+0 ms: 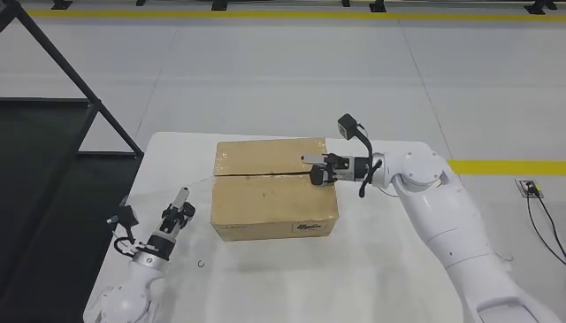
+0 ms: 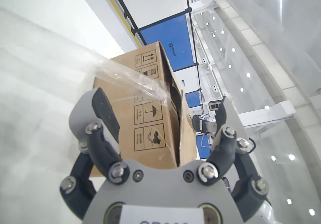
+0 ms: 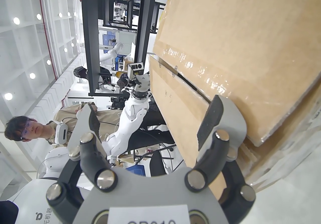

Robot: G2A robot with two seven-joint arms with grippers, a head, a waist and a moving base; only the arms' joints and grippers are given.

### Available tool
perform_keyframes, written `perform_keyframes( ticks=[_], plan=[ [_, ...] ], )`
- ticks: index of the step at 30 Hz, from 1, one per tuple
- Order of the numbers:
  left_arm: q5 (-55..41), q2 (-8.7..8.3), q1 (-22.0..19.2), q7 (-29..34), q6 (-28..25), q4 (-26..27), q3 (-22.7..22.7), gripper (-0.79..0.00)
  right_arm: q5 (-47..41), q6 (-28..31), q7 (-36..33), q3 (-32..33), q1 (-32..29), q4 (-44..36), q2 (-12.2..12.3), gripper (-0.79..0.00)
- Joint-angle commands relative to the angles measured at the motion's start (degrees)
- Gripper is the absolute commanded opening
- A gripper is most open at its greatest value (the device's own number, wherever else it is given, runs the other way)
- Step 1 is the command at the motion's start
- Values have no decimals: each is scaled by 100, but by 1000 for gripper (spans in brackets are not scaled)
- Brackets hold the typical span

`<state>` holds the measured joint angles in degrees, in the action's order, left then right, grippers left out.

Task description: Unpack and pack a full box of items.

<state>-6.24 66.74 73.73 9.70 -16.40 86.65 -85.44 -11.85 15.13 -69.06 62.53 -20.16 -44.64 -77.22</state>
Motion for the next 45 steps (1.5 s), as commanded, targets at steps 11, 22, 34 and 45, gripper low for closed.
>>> perform_keyframes(
  ticks=[11,22,34,45],
  plan=[
    [-1953,121,-802,770,781,-935,132,0,-27,-6,-16,-41,42,10,26,0],
    [-2644,319,-1482,321,711,-1590,506,0,-69,6,-7,-106,80,41,30,0],
    [-2978,337,-1662,263,546,-1743,165,0,-90,-13,5,-133,80,23,57,0],
    [-3095,290,-1587,321,452,-1306,-309,0,-163,21,-9,-244,163,134,28,0]
  ],
)
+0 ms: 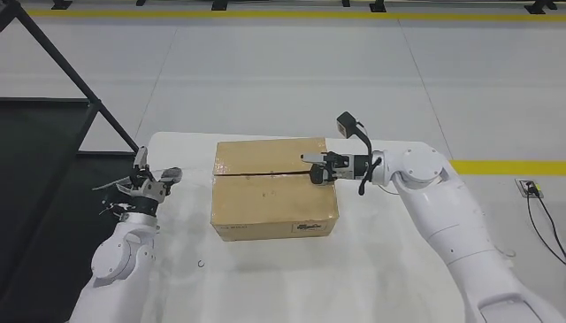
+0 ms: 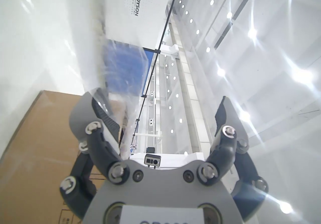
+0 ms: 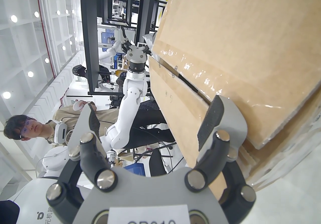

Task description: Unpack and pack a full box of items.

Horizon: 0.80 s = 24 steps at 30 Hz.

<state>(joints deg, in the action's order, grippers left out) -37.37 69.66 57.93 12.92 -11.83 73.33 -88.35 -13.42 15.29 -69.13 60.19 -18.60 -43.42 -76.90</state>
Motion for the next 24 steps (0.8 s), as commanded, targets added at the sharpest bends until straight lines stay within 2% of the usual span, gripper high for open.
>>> perform_keyframes(
  ticks=[1,8,13,24],
  plan=[
    [-8,0,-13,5,-11,56,-34,0,-9,13,-4,-20,16,24,-6,0],
    [-141,12,-126,99,99,16,-77,0,-27,40,-8,-48,41,79,-5,0],
    [-405,31,-361,211,189,-281,-97,0,-30,35,-6,-59,40,79,2,0],
    [-344,43,-741,269,322,-800,-75,0,-33,-4,13,-97,39,33,11,0]
  ],
)
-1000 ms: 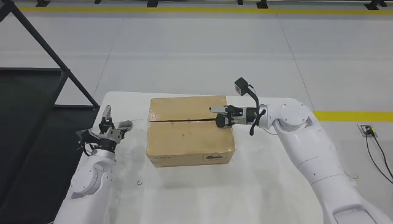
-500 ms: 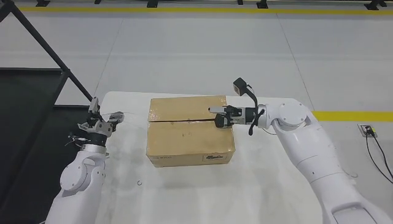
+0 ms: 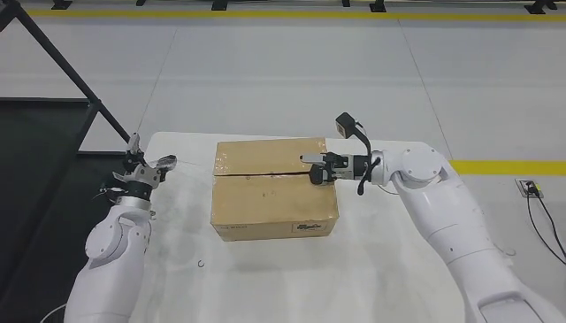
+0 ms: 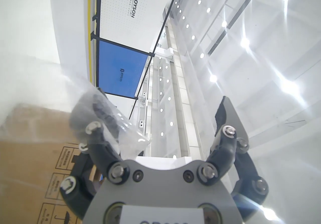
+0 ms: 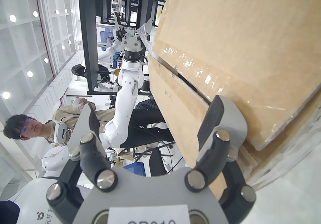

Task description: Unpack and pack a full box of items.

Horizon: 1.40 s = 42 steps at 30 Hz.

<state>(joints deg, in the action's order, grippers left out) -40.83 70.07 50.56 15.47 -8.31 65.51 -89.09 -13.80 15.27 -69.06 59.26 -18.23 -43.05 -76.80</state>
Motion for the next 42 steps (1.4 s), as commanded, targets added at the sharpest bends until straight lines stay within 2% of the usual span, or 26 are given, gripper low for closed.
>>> perform_keyframes(
  ticks=[1,5,18,34,42],
  plan=[
    [-7,3,4,26,-83,-16,-14,0,8,-2,13,-7,1,-7,2,0],
    [-13,-8,102,22,-253,94,-129,0,10,-15,17,-15,3,-5,6,0],
    [-218,-53,689,-29,-376,1007,-614,0,-17,-49,37,-99,70,55,-15,0],
    [747,-43,1431,-678,-754,2933,-722,0,-56,-280,204,-30,120,216,18,0],
    [1020,-11,1559,-963,-694,3500,-606,0,-18,-363,329,-28,95,256,30,0]
  ],
)
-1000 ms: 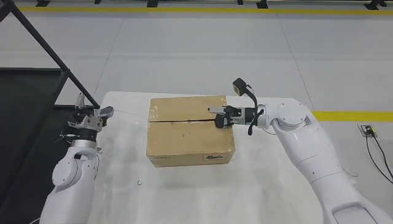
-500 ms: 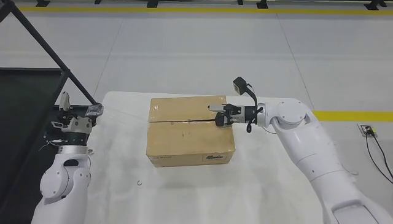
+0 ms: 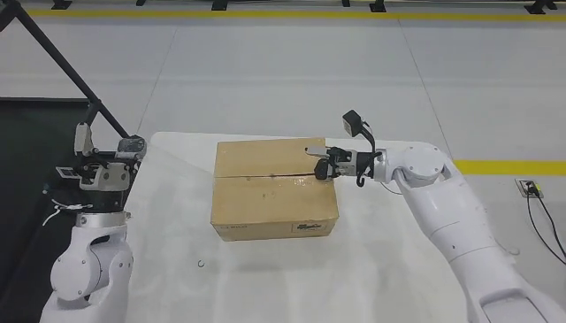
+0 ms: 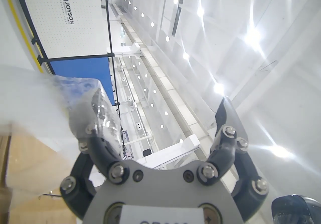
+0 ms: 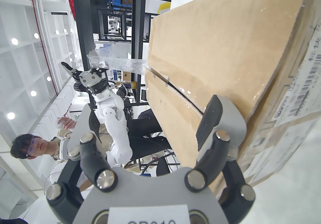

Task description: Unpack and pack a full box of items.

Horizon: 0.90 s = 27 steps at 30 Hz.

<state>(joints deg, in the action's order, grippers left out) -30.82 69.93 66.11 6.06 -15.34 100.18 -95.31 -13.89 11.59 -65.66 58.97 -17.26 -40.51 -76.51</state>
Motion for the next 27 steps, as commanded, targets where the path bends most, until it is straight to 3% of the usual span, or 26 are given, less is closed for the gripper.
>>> perform_keyframes(
  ticks=[1,14,27],
  plan=[
    [41,7,8,-41,25,70,35,0,-11,9,-15,1,-4,6,2,0],
    [552,63,-193,-192,215,498,472,0,-46,60,-18,33,-77,-13,29,0],
    [1250,175,-506,-221,390,620,1457,0,-98,117,95,115,-206,-206,72,0]
  ],
)
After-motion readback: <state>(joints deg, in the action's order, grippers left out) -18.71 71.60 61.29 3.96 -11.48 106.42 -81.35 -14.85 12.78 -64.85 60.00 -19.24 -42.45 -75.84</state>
